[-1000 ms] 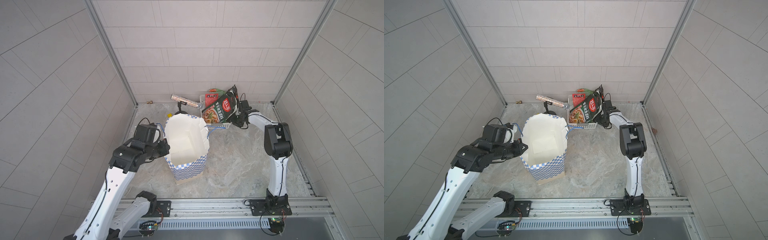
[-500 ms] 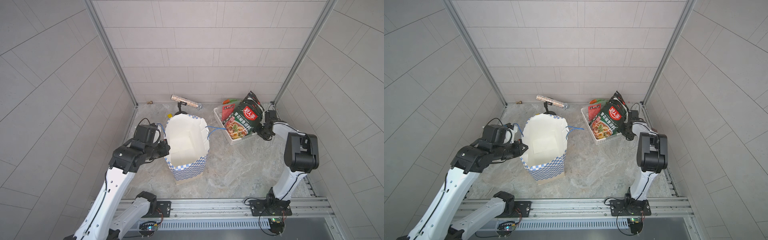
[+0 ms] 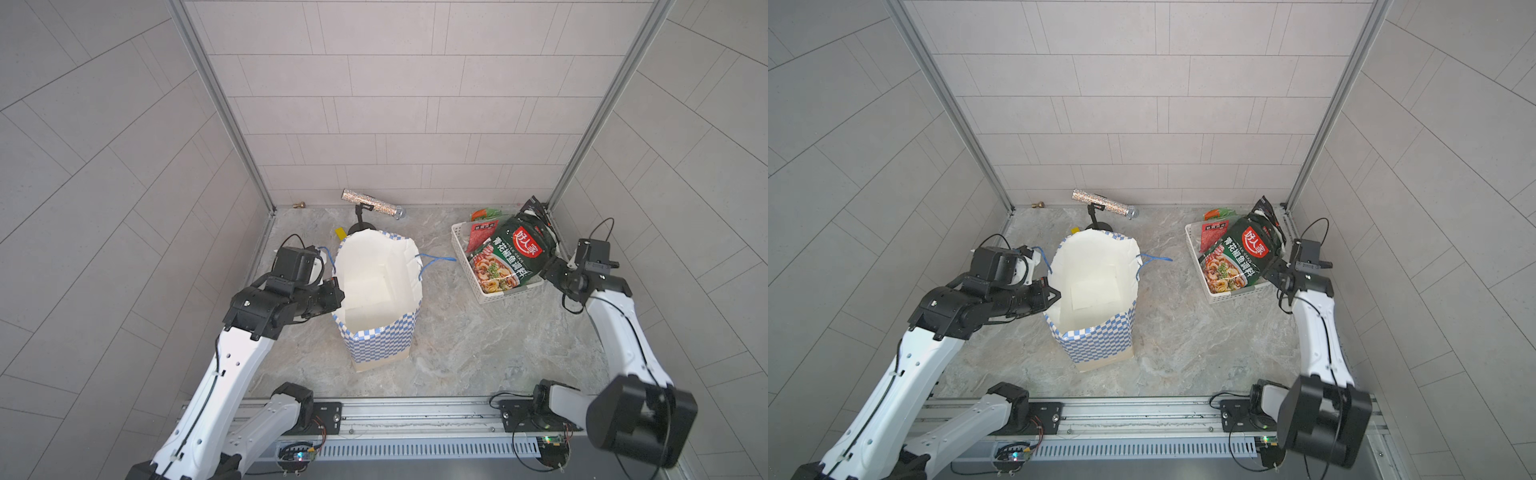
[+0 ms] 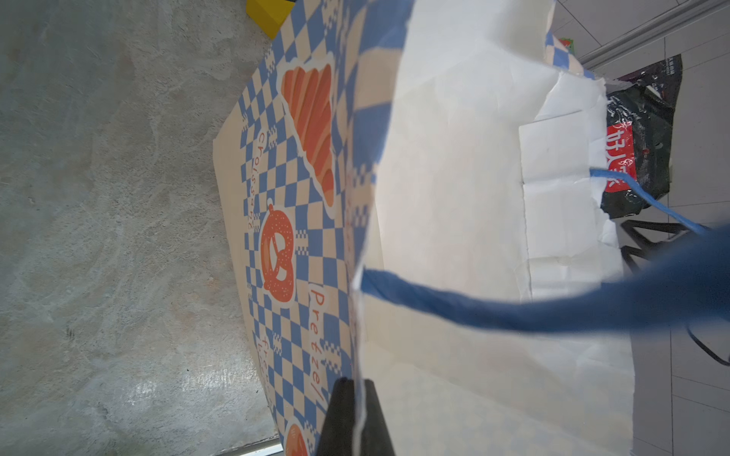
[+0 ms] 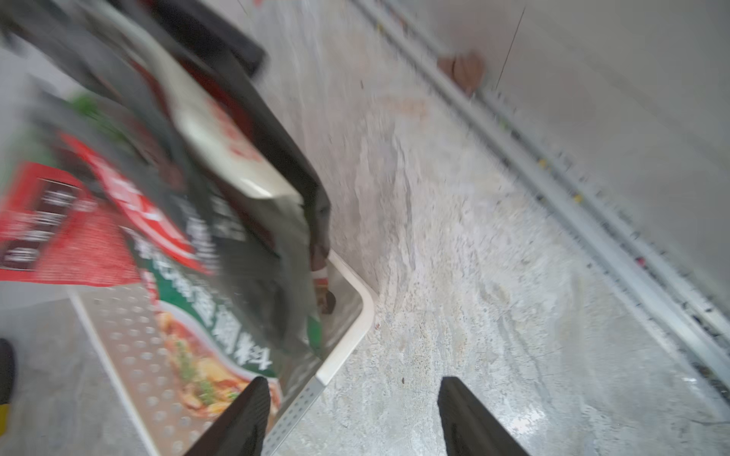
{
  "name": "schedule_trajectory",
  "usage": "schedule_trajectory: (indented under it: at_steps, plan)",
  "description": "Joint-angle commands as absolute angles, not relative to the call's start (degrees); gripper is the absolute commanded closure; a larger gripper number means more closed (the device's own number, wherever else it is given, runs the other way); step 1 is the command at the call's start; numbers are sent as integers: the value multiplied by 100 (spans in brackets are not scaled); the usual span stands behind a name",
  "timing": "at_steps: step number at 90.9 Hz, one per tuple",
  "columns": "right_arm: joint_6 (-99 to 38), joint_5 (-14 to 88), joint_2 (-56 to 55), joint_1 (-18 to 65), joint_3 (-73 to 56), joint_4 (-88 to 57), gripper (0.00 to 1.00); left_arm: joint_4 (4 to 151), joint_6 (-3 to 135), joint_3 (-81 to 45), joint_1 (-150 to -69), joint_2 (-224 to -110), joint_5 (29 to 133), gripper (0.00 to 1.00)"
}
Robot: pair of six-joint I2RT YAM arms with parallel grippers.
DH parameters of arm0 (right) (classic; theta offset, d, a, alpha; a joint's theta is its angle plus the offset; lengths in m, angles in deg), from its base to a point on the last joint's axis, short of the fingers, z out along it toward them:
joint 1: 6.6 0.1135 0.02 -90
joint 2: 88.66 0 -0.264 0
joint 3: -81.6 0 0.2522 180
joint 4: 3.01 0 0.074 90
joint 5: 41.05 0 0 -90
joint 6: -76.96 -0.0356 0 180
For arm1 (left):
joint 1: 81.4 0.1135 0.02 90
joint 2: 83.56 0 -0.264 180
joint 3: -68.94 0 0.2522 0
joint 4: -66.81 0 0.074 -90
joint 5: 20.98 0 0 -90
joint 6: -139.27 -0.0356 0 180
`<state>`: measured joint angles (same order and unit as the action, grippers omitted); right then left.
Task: Place the condiment packets inside the bag
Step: Move the storage box to the center of the board.
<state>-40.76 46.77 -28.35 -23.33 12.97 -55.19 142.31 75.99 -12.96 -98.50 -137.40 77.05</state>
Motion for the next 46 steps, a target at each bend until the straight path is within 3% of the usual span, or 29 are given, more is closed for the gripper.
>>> schedule_trajectory:
  at_steps: [1, 10, 26, 46]
  plan:
    - [-3880, 4785, -3594, -2297, 1219, -5703, 30, 14131, 7430, -1321, -9841, -13726, 7870, 100]
    - [-3542, 4297, -3642, -2190, 650, -5854, 31, 14131, 7381, -1307, -9837, -13719, 7911, 100]
    - [-2690, 3283, -1885, -1654, -845, -6371, 27, 14115, 7273, -1232, -9841, -13775, 7956, 100]
    - [-2241, 3358, -133, -1622, -2094, -6361, 19, 14056, 7201, -1201, -9836, -13808, 8121, 100]
